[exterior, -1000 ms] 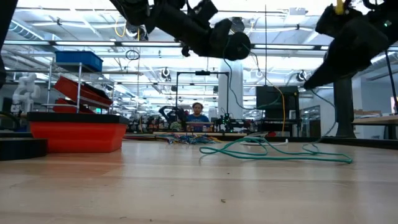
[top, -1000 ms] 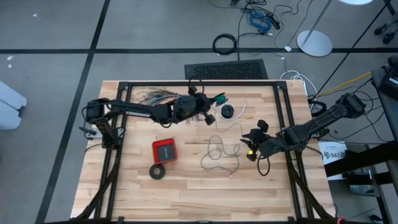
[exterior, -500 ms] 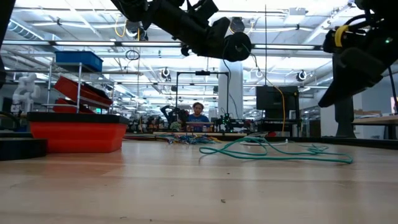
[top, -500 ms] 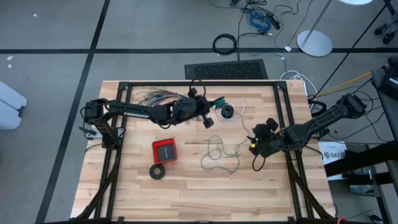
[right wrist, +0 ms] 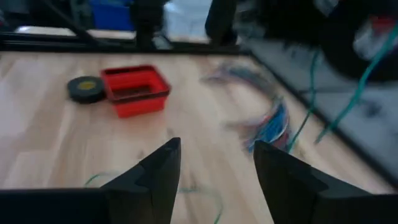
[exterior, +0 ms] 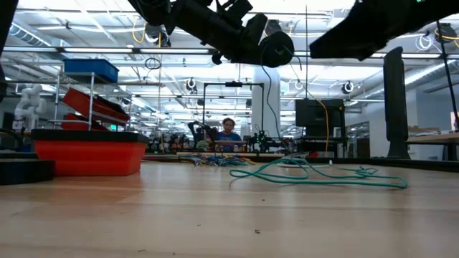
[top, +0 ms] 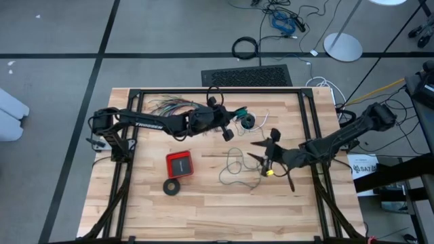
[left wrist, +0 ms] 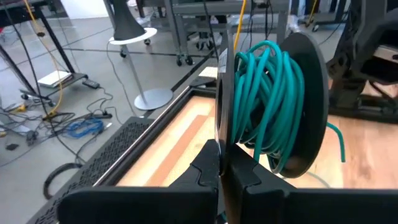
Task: Coil cords
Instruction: Uncoil the green wire from the spool
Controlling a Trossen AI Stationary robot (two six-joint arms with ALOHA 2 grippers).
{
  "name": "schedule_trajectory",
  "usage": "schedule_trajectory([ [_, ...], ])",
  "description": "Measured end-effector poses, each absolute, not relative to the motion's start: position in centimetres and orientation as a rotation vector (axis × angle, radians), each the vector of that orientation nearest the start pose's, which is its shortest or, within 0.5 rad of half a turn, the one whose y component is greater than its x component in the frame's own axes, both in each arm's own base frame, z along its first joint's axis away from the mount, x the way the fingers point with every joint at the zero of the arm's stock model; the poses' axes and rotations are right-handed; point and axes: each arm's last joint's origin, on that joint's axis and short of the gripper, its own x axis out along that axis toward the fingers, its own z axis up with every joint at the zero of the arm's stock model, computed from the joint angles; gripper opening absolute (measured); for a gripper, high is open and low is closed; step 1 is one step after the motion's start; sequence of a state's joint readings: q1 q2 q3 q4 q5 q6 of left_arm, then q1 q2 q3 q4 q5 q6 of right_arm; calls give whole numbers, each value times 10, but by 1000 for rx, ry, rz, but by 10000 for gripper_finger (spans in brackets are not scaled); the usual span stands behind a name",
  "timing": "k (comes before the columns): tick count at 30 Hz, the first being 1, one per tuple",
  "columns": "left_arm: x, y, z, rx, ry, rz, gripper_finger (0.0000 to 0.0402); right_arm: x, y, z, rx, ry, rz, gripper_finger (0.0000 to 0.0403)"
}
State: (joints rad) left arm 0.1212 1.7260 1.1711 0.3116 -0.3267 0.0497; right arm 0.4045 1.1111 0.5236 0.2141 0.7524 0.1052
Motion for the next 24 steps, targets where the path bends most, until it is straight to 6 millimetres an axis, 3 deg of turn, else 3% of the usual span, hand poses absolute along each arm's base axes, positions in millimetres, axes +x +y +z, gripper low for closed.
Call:
schedule_trajectory([
  [12, 395, 40, 262, 32, 214, 394, 0, 251, 52, 198, -277, 270, -557, 184],
  [24, 396, 34, 264, 30, 189, 380, 0, 261, 32, 193, -251, 247, -647, 107],
])
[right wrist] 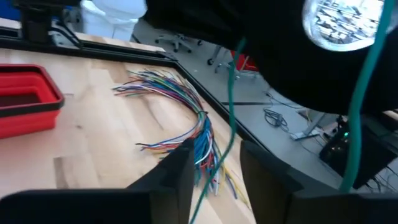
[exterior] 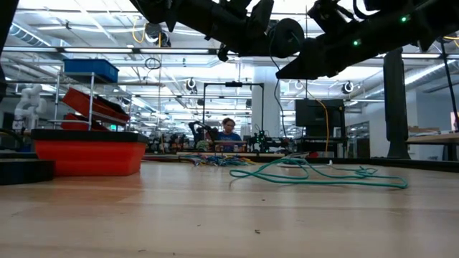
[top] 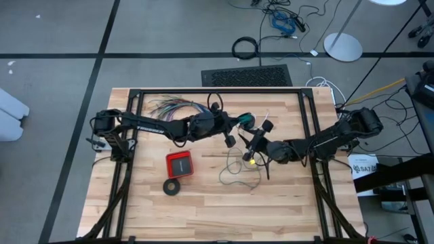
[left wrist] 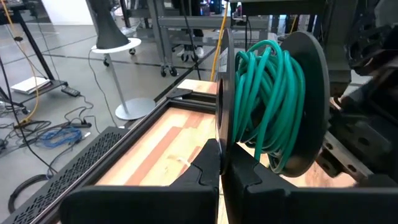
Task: Coil cords
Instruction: Uncoil the green wire from the spool
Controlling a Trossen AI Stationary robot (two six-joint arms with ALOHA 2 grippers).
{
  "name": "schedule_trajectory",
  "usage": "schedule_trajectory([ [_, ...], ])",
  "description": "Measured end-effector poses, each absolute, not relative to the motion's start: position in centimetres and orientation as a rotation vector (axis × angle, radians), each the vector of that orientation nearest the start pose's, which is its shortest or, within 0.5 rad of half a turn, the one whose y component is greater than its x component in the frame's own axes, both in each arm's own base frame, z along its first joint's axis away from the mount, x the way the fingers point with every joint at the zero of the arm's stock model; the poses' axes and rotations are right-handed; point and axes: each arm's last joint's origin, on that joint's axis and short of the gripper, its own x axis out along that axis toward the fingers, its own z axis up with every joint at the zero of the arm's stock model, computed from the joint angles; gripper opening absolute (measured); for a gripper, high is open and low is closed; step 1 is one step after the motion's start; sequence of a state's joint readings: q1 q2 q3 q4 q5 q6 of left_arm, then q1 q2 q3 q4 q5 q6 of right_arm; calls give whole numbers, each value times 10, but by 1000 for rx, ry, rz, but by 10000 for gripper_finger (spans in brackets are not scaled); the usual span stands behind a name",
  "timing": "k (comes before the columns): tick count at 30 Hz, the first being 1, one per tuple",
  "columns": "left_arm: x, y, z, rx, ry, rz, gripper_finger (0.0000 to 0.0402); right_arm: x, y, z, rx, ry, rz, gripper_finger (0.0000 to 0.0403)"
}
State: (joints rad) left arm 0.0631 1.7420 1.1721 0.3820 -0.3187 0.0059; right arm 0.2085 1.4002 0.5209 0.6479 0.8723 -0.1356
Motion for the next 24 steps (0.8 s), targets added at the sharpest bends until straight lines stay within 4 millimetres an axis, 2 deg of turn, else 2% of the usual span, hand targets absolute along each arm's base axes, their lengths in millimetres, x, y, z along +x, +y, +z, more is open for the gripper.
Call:
schedule_trajectory([
  [7, 396, 34, 264, 30, 190, 380, 0, 260, 27, 194, -261, 253, -699, 98],
  [17, 396, 30, 264, 29, 187, 356, 0, 263, 20, 195, -208, 232, -662, 94],
  [21, 396, 29, 264, 30, 188, 354, 0, 264, 21, 197, -201, 210, -649, 68],
  [24, 396, 29, 264, 31, 191, 359, 0, 264, 22, 197, -197, 209, -611, 26],
])
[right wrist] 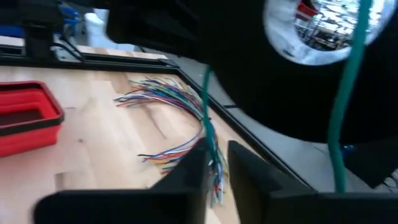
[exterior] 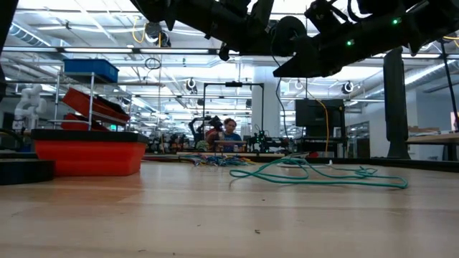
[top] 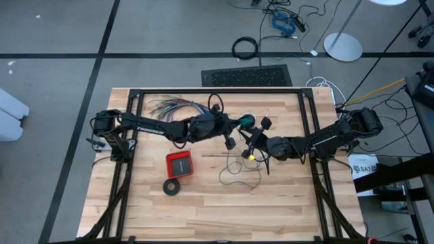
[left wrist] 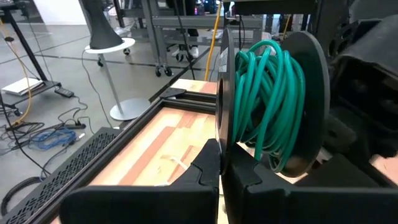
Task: Coil cords
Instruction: Uncoil the green wire from the spool
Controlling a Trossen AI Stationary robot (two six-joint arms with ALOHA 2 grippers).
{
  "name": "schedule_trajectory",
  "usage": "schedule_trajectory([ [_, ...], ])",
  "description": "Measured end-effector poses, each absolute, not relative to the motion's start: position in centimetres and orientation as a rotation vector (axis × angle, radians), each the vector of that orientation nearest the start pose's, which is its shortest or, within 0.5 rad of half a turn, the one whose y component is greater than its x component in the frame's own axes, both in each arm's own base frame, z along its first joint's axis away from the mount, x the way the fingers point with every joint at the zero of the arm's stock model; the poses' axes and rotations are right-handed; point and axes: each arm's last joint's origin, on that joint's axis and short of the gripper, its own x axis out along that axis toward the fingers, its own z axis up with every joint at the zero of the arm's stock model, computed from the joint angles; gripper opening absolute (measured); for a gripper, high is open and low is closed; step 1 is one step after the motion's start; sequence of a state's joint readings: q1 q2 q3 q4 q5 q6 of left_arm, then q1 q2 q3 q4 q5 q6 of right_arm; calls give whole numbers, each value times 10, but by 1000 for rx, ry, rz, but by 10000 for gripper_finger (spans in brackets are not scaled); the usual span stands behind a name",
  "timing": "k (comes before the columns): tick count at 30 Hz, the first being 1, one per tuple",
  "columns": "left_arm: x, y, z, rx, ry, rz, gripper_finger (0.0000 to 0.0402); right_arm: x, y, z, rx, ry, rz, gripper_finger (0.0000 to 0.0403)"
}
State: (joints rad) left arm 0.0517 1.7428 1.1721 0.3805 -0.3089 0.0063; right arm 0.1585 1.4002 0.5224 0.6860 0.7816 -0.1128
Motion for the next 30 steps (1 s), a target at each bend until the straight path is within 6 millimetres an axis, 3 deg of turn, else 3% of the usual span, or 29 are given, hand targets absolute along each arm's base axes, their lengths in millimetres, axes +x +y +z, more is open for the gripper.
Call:
schedule_trajectory([
  [5, 396, 31, 263, 75, 202, 411, 0, 265, 23, 198, -140, 174, -576, 5],
  [17, 401, 36, 233, 231, 363, 537, 0, 271, 45, 217, -131, 95, -501, 1],
  [24, 401, 36, 232, 248, 384, 547, 0, 250, 49, 223, -233, 202, -749, 0],
  [30, 402, 36, 237, 254, 342, 553, 0, 230, 37, 217, -105, 316, -761, 0],
])
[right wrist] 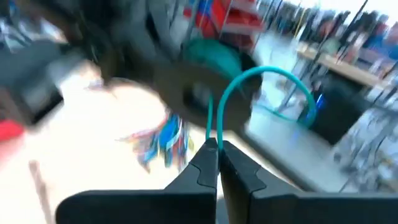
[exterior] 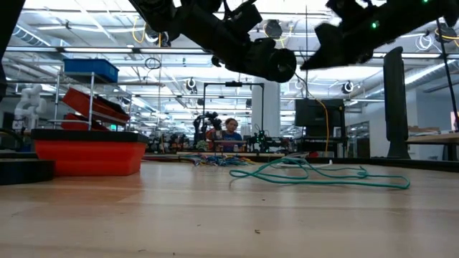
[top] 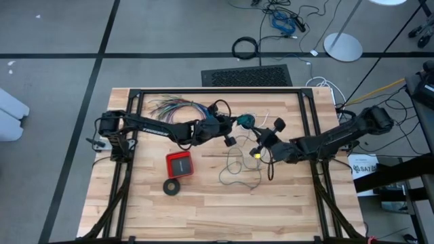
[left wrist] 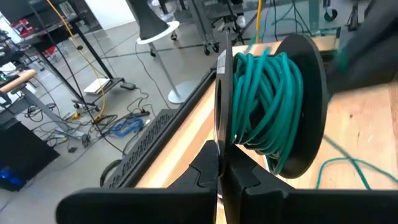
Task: Coil cords
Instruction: Uncoil the green wire from the spool
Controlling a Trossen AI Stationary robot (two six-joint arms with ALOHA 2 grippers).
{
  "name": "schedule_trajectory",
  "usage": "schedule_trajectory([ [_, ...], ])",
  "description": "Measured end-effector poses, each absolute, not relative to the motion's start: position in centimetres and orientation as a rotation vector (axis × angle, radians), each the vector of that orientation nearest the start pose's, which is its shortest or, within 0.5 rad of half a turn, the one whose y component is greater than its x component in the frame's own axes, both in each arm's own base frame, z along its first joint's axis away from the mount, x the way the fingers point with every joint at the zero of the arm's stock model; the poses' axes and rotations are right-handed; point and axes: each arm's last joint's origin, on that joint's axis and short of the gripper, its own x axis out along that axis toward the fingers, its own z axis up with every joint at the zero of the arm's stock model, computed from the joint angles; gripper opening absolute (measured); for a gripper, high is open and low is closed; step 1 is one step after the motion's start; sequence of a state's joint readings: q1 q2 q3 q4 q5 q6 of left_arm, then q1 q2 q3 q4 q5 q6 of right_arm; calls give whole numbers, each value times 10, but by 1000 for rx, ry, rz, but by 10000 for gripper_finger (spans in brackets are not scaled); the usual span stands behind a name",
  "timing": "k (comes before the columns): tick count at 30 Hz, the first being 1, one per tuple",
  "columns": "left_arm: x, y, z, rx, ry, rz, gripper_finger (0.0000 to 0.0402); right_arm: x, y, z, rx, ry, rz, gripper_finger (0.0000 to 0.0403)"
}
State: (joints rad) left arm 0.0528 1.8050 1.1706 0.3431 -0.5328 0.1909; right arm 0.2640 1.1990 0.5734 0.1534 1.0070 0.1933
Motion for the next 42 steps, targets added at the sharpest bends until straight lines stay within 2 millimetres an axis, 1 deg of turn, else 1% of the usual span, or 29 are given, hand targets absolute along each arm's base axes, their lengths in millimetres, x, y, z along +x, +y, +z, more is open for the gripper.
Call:
schedule_trajectory([
  [3, 402, 38, 239, 248, 317, 561, 0, 229, 34, 209, -21, 386, -671, 0],
  [6, 402, 42, 243, 237, 282, 575, 0, 235, 37, 204, 39, 419, -543, 0],
  [12, 402, 49, 245, 205, 251, 596, 0, 245, 45, 207, 124, 388, -309, 0],
  [17, 402, 49, 245, 212, 254, 599, 0, 248, 58, 217, 84, 312, -100, 0],
  [20, 401, 52, 244, 218, 276, 620, 0, 249, 65, 223, 72, 253, -16, 0],
  [26, 398, 60, 240, 226, 323, 653, 0, 246, 79, 226, 43, 226, 138, 0],
  [28, 398, 61, 239, 229, 339, 653, 0, 245, 84, 227, 13, 214, 137, 0],
  [30, 398, 61, 238, 230, 342, 653, 0, 243, 87, 229, -21, 195, 85, 0],
  [36, 397, 60, 236, 254, 375, 646, 0, 231, 89, 239, -93, 155, -165, 0],
  [40, 397, 60, 235, 258, 392, 644, 0, 220, 85, 240, -104, 195, -356, 0],
  [42, 397, 60, 234, 265, 396, 643, 0, 214, 81, 238, -88, 231, -411, 0],
])
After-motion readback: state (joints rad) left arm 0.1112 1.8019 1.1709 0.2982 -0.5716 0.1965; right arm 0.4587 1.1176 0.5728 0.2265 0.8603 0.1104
